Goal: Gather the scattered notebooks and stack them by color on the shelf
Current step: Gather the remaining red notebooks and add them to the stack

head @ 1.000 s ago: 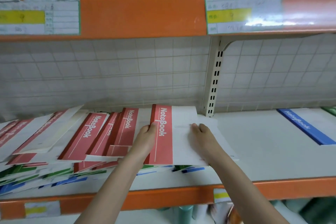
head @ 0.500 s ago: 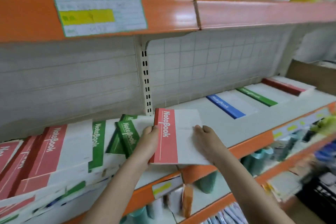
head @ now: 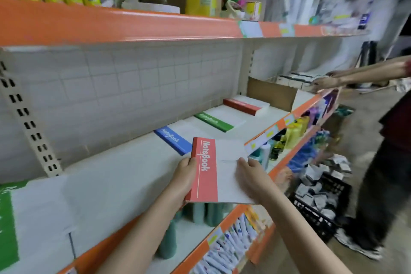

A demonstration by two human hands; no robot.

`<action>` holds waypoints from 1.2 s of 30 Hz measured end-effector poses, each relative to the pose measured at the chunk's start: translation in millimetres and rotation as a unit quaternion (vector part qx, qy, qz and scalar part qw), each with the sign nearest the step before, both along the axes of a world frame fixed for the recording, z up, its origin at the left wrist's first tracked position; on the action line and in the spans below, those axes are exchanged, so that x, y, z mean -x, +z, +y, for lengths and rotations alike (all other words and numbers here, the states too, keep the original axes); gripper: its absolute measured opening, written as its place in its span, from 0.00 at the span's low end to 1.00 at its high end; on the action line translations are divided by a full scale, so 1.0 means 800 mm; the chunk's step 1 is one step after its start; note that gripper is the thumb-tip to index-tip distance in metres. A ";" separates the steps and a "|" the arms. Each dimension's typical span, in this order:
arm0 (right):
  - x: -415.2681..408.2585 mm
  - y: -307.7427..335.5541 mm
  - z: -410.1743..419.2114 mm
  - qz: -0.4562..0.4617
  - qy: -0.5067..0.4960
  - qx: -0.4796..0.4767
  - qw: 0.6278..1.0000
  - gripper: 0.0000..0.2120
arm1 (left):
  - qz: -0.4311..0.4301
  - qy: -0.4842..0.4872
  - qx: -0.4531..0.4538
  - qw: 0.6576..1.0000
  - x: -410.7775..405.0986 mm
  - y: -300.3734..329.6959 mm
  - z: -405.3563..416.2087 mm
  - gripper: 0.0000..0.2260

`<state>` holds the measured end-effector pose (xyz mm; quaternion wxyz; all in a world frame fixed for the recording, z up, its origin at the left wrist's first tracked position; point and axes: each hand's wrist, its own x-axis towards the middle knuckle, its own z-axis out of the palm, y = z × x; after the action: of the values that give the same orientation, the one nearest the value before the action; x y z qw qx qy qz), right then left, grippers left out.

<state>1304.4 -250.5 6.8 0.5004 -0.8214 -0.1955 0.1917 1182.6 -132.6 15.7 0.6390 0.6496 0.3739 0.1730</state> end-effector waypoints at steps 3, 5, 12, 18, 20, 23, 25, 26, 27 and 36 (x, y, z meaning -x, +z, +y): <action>-0.050 -0.005 -0.029 -0.001 -0.020 -0.002 1.000 0.12 | -0.002 -0.016 -0.001 1.000 -0.060 -0.010 -0.021 0.15; -0.080 -0.009 -0.048 -0.014 -0.025 0.009 1.000 0.13 | -0.001 -0.023 -0.007 1.000 -0.094 -0.015 -0.033 0.14; -0.166 -0.015 -0.081 -0.021 -0.039 0.030 0.999 0.17 | 0.007 -0.055 -0.011 0.998 -0.191 -0.030 -0.048 0.13; -0.249 -0.025 -0.082 -0.002 -0.064 0.028 0.998 0.14 | -0.001 -0.082 0.009 0.997 -0.281 -0.030 -0.044 0.14; -0.288 -0.025 -0.076 -0.001 -0.065 0.028 0.997 0.15 | -0.004 -0.084 0.007 0.996 -0.318 -0.030 -0.039 0.15; -0.347 -0.022 -0.058 -0.003 -0.055 0.032 0.998 0.16 | -0.014 -0.088 0.017 0.996 -0.373 -0.026 -0.025 0.16; -0.382 -0.016 -0.043 -0.007 -0.049 0.038 0.998 0.17 | -0.011 -0.085 0.013 0.996 -0.408 -0.020 -0.013 0.16; -0.398 -0.012 -0.036 -0.009 -0.045 0.043 0.998 0.17 | -0.013 -0.079 0.014 0.997 -0.424 -0.018 -0.006 0.17; -0.414 -0.010 -0.029 -0.011 -0.043 0.047 0.998 0.17 | -0.015 -0.072 0.021 0.997 -0.439 -0.015 0.000 0.17; -0.515 0.005 0.036 -0.034 0.006 0.071 0.997 0.17 | -0.020 -0.023 0.003 1.000 -0.517 -0.004 0.048 0.16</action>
<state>1716.3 -221.7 11.1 0.4329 -0.8595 -0.2038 0.1799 1596.5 -94.5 12.5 0.6522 0.6522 0.3469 0.1704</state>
